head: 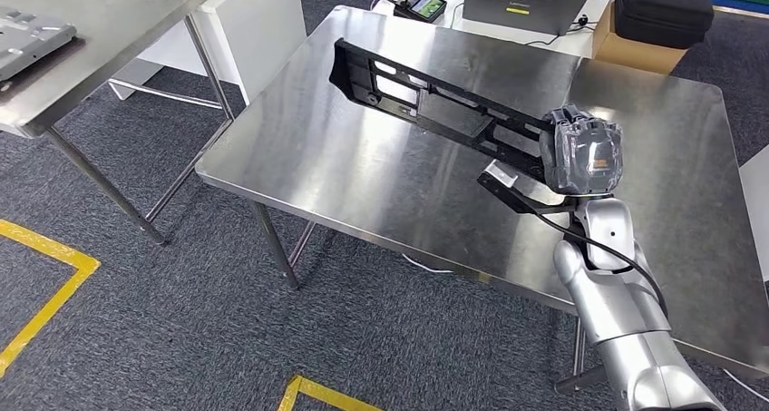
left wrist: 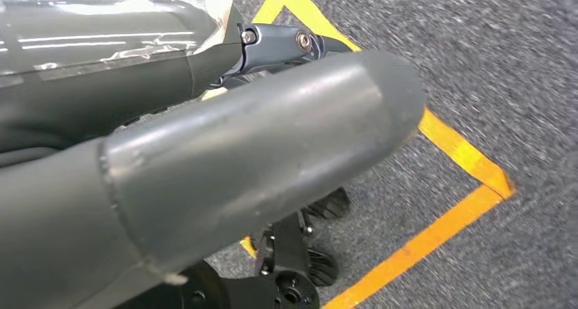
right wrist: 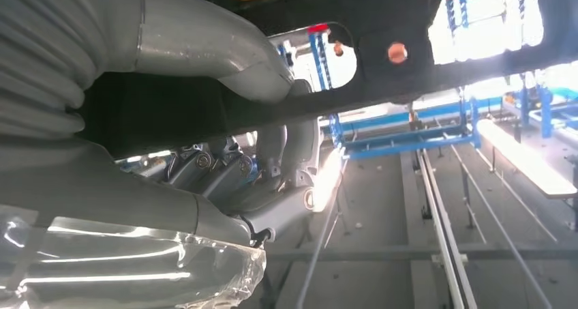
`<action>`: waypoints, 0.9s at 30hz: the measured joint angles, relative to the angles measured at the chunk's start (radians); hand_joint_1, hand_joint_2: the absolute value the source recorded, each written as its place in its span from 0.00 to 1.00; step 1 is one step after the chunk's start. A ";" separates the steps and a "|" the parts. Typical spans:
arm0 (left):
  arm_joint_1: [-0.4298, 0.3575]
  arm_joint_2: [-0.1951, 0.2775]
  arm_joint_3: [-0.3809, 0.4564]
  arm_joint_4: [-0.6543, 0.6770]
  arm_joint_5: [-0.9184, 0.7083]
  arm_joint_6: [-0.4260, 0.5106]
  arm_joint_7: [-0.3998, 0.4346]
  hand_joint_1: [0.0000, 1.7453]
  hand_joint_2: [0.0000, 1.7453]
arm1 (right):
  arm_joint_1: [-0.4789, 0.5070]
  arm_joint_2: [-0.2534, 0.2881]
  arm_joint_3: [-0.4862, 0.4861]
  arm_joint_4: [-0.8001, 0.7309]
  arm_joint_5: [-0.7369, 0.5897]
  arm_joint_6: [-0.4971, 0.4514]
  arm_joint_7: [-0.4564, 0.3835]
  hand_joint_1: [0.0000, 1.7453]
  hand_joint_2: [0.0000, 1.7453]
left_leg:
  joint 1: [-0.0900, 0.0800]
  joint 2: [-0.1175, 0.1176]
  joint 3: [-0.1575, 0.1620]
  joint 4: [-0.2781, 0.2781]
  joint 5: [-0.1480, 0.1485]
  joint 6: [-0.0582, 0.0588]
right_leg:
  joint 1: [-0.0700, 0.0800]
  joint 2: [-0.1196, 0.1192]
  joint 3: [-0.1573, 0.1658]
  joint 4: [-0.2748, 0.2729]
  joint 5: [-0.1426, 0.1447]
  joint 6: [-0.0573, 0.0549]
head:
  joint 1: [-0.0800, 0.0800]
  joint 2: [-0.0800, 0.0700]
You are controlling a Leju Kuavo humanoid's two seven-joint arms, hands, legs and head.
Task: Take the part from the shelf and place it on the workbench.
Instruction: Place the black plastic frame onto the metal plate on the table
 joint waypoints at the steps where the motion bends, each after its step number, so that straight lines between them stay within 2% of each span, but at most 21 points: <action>1: 0.000 0.000 0.000 0.000 -0.002 0.000 0.000 0.00 0.00 | 0.002 0.001 -0.002 -0.002 0.013 0.004 0.004 1.00 1.00 | -0.001 0.000 0.002 0.003 -0.008 -0.007 | 0.000 -0.002 0.015 -0.031 0.010 -0.005 | -0.001 0.000; 4: -0.002 0.000 0.000 0.000 -0.008 -0.002 0.000 0.00 0.00 | 0.010 0.005 -0.008 -0.006 0.044 0.013 0.013 1.00 1.00 | 0.006 0.003 0.008 0.008 -0.027 -0.025 | 0.006 0.003 0.024 -0.040 0.002 -0.035 | -0.005 0.000; 6: -0.003 0.000 0.000 0.000 -0.011 -0.003 0.000 0.00 0.00 | 0.014 0.006 -0.016 -0.009 0.054 0.014 0.015 1.00 1.00 | 0.013 0.005 -0.008 0.054 -0.054 -0.036 | 0.004 0.005 0.036 -0.042 -0.008 -0.053 | -0.008 0.000; 7: -0.003 -0.001 0.000 0.000 -0.012 -0.004 0.000 0.00 0.00 | 0.015 0.007 -0.019 -0.010 0.056 0.015 0.016 1.00 1.00 | 0.016 0.005 -0.035 0.107 -0.077 -0.041 | 0.004 0.005 0.043 -0.042 -0.012 -0.061 | -0.010 0.000; 9: -0.002 -0.001 0.000 0.000 -0.013 -0.005 0.000 0.00 0.00 | 0.018 0.008 -0.025 -0.011 0.060 0.017 0.017 1.00 1.00 | 0.019 0.005 -0.119 0.246 -0.122 -0.047 | 0.008 0.005 0.055 -0.042 -0.023 -0.071 | -0.012 0.000; 10: -0.001 -0.001 0.000 0.000 -0.014 -0.006 0.000 0.00 0.00 | 0.022 0.008 -0.028 -0.011 0.062 0.018 0.017 1.00 1.00 | 0.019 0.005 -0.157 0.295 -0.126 -0.048 | 0.010 0.006 0.061 -0.042 -0.028 -0.073 | -0.012 0.000; 11: -0.001 -0.001 0.000 0.000 -0.014 -0.007 0.000 0.00 0.00 | 0.027 0.008 -0.031 -0.011 0.064 0.019 0.017 1.00 1.00 | 0.019 0.005 -0.180 0.311 -0.112 -0.048 | 0.011 0.008 0.069 -0.042 -0.035 -0.074 | -0.013 0.000; 12: -0.001 -0.001 0.000 0.000 -0.015 -0.008 0.000 0.00 0.00 | 0.032 0.009 -0.033 -0.011 0.066 0.021 0.017 1.00 1.00 | 0.019 0.005 -0.182 0.284 -0.077 -0.045 | 0.011 0.009 0.078 -0.042 -0.042 -0.072 | -0.013 0.000; 14: -0.001 -0.001 0.000 0.000 -0.016 -0.009 0.000 0.00 0.00 | 0.038 0.009 -0.038 -0.011 0.069 0.022 0.017 1.00 1.00 | 0.018 0.005 -0.141 0.153 0.016 -0.036 | 0.012 0.011 0.098 -0.043 -0.056 -0.067 | -0.013 0.000; 15: -0.001 0.000 0.000 0.000 -0.017 -0.009 0.000 0.00 0.00 | 0.038 0.009 -0.040 -0.011 0.069 0.023 0.018 1.00 1.00 | 0.015 0.005 -0.116 0.089 0.047 -0.030 | 0.015 0.013 0.104 -0.043 -0.063 -0.063 | -0.012 0.000; 16: -0.002 0.000 0.000 0.000 -0.018 -0.009 0.000 0.00 0.00 | 0.038 0.009 -0.042 -0.011 0.069 0.023 0.018 1.00 1.00 | 0.012 0.005 -0.100 0.049 0.060 -0.024 | 0.017 0.014 0.107 -0.043 -0.069 -0.057 | -0.012 0.000; 19: -0.003 0.000 0.000 0.000 -0.021 -0.009 0.000 0.00 0.00 | 0.040 0.008 -0.049 -0.011 0.071 0.023 0.018 1.00 1.00 | 0.004 0.006 -0.088 0.023 0.052 -0.006 | 0.019 0.014 0.106 -0.046 -0.079 -0.040 | -0.011 0.000; 21: -0.003 0.000 0.000 0.000 -0.023 -0.009 -0.001 0.00 0.00 | 0.041 0.007 -0.052 -0.012 0.075 0.023 0.019 1.00 1.00 | 0.005 0.006 -0.073 0.008 0.053 0.006 | 0.020 0.011 0.090 -0.013 -0.095 -0.036 | -0.011 0.000; 23: -0.004 0.000 0.000 0.000 -0.024 -0.009 -0.007 0.00 0.00 | 0.043 0.007 -0.055 -0.013 0.081 0.025 0.021 1.00 1.00 | 0.005 0.006 -0.058 0.001 0.050 0.016 | 0.019 0.009 0.031 0.098 -0.133 -0.041 | -0.009 0.000; 25: -0.005 0.000 0.000 0.000 -0.025 -0.007 -0.014 0.00 0.00 | 0.050 0.007 -0.058 -0.013 0.089 0.027 0.022 1.00 1.00 | 0.005 0.005 -0.048 0.001 0.041 0.021 | 0.019 0.009 -0.049 0.220 -0.163 -0.041 | -0.008 0.000; 26: -0.005 0.001 0.000 0.000 -0.025 -0.006 -0.016 0.00 0.00 | 0.054 0.008 -0.060 -0.012 0.093 0.029 0.022 1.00 1.00 | 0.005 0.003 -0.042 0.001 0.035 0.021 | 0.019 0.009 -0.072 0.241 -0.157 -0.035 | -0.008 0.000; 27: -0.004 0.001 0.000 0.000 -0.025 -0.006 -0.019 0.00 0.00 | 0.057 0.009 -0.060 -0.012 0.097 0.031 0.022 1.00 1.00 | 0.005 0.001 -0.036 0.002 0.029 0.020 | 0.018 0.009 -0.075 0.222 -0.135 -0.026 | -0.007 0.000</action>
